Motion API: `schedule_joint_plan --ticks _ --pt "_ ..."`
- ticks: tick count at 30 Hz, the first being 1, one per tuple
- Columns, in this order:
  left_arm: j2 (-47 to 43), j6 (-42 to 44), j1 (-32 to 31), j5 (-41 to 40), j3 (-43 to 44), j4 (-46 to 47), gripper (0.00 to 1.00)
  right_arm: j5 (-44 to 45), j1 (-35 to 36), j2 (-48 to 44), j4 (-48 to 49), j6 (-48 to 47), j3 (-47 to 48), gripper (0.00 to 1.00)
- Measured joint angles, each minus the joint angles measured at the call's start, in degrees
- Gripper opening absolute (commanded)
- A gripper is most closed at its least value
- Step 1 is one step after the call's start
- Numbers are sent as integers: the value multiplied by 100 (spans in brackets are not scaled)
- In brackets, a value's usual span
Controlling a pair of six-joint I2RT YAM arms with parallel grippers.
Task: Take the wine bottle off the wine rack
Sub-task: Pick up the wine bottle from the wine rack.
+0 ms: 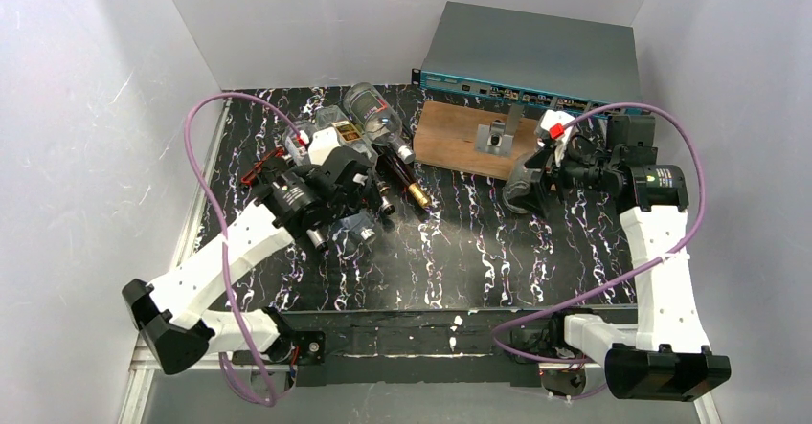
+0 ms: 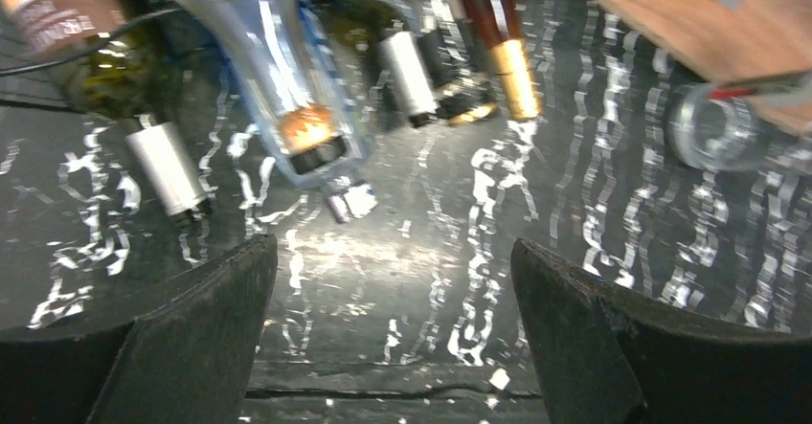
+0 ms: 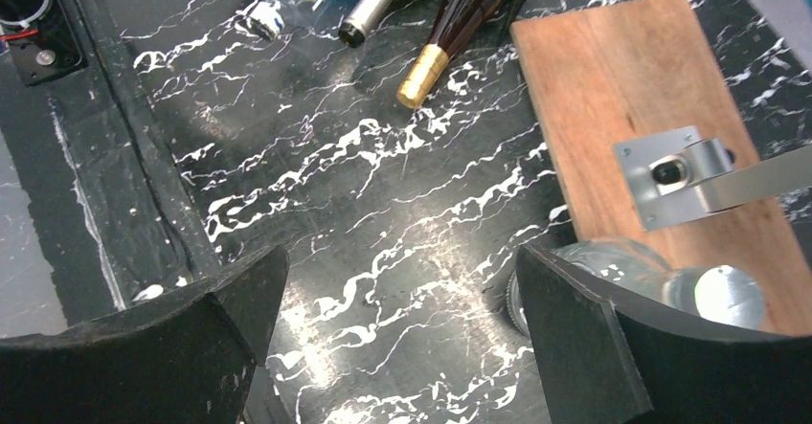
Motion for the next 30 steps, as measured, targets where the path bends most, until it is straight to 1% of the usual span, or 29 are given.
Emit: schedule_joint_plan --ticks 3,6,10,12,15,21,26,30 --pt "170 11 175 -214 -4 -175 84 -57 0 11 7 4 -120 99" --pt "212 181 496 -334 -70 -74 81 -157 0 35 33 7 -160 98" --pt "179 522 870 -365 -334 400 74 -229 -13 79 61 11 -179 98" --pt "203 662 1045 -321 -509 660 69 -293 -101 92 76 35 -199 98" --pt "308 778 1220 -293 -673 973 66 -369 -229 111 129 90 -205 98" --pt "476 894 1377 -295 -1047 1738 65 -479 -328 186 236 142 -317 98" --pt "654 896 1449 -352 -1193 2149 57 -546 -343 269 330 229 -387 98" --pt "691 898 1517 -446 -1451 2400 56 -601 -350 275 367 254 -391 98"
